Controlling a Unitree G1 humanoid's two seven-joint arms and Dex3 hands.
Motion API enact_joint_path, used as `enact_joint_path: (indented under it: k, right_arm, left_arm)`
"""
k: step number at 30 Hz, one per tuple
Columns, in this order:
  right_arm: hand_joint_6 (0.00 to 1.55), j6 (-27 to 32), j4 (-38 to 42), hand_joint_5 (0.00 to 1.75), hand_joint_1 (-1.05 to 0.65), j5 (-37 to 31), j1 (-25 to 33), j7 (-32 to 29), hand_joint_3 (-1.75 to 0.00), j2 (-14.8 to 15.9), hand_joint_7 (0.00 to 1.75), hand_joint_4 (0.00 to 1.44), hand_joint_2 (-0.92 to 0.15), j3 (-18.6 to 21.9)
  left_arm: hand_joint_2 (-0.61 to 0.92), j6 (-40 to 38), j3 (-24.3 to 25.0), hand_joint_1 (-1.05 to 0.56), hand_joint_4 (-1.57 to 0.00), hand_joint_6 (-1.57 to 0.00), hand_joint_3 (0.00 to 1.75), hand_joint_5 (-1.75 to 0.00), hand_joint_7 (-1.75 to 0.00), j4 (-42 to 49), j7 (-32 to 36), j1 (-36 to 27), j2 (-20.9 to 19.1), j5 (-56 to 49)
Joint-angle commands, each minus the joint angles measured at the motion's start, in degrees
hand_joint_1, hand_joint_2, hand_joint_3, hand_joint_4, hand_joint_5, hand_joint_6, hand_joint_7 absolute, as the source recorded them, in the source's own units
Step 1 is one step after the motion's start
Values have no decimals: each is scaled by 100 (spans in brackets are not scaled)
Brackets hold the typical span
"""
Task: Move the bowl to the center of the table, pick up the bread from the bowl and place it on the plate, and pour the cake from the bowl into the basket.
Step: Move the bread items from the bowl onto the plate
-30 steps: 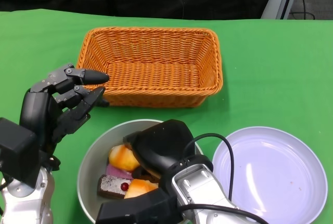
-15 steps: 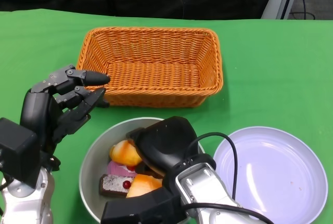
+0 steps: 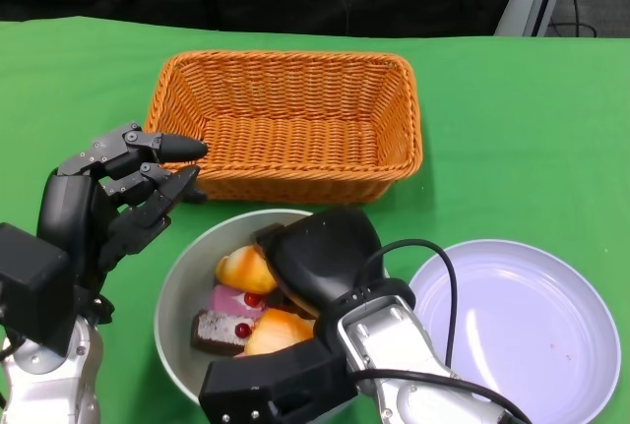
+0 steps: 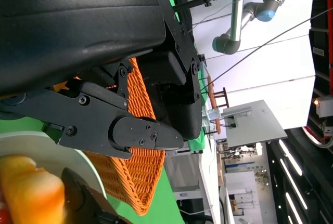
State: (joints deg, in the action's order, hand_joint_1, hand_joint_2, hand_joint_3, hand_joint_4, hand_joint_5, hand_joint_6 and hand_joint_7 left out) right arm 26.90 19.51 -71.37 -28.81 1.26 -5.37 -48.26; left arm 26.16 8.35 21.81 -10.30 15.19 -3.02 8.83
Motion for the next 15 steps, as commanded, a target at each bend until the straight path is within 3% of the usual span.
enact_joint_path:
  k: [1, 15]
  right_arm:
    - [83, 176, 254, 157, -34, -11, 40, 111, -1, 252, 0, 78, -91, 123]
    - [88, 235, 290, 153, -38, -78, -166, -105, -2, 297, 1, 82, -92, 317]
  left_arm:
    - [92, 24, 51, -39, -77, -90, 17, -120, -65, 35, 10, -51, -70, 19]
    - [92, 4, 45, -38, -77, -90, 18, -120, -64, 51, -2, -39, -75, 36]
